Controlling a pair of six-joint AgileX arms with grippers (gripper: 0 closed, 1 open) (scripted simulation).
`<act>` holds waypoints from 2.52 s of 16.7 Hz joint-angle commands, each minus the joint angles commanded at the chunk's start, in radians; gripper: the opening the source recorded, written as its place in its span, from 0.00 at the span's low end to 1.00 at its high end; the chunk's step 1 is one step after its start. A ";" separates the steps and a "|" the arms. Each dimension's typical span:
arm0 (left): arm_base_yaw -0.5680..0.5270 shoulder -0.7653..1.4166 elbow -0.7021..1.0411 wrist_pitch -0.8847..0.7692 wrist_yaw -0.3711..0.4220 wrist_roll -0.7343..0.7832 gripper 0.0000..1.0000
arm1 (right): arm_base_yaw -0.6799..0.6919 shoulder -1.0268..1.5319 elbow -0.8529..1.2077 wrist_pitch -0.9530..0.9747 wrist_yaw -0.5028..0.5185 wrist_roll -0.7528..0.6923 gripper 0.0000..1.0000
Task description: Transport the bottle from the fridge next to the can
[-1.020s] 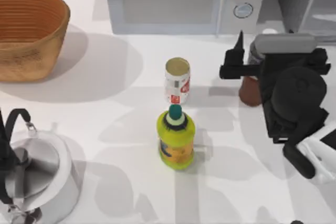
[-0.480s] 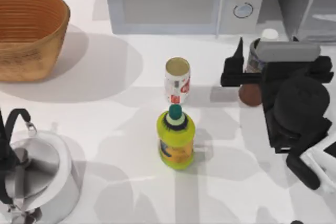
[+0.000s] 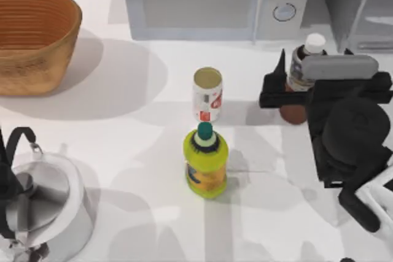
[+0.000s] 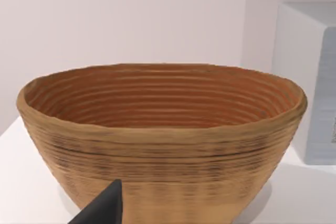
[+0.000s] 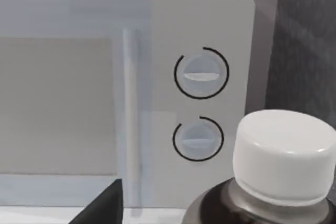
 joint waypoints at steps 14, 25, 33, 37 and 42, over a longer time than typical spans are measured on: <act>0.000 0.000 0.000 0.000 0.000 0.000 1.00 | -0.271 -0.989 -0.265 -0.674 -0.315 -0.001 1.00; 0.000 0.000 0.000 0.000 0.000 0.000 1.00 | -0.571 -1.863 -0.531 -1.324 -0.599 -0.002 1.00; 0.000 0.000 0.000 0.000 0.000 0.000 1.00 | -0.594 -1.929 -0.545 -1.375 -0.624 -0.002 1.00; 0.000 0.000 0.000 0.000 0.000 0.000 1.00 | -0.597 -1.983 -0.500 -1.442 -0.621 -0.004 1.00; 0.000 0.000 0.000 0.000 0.000 0.000 1.00 | -0.598 -2.171 -0.345 -1.756 -0.622 -0.008 1.00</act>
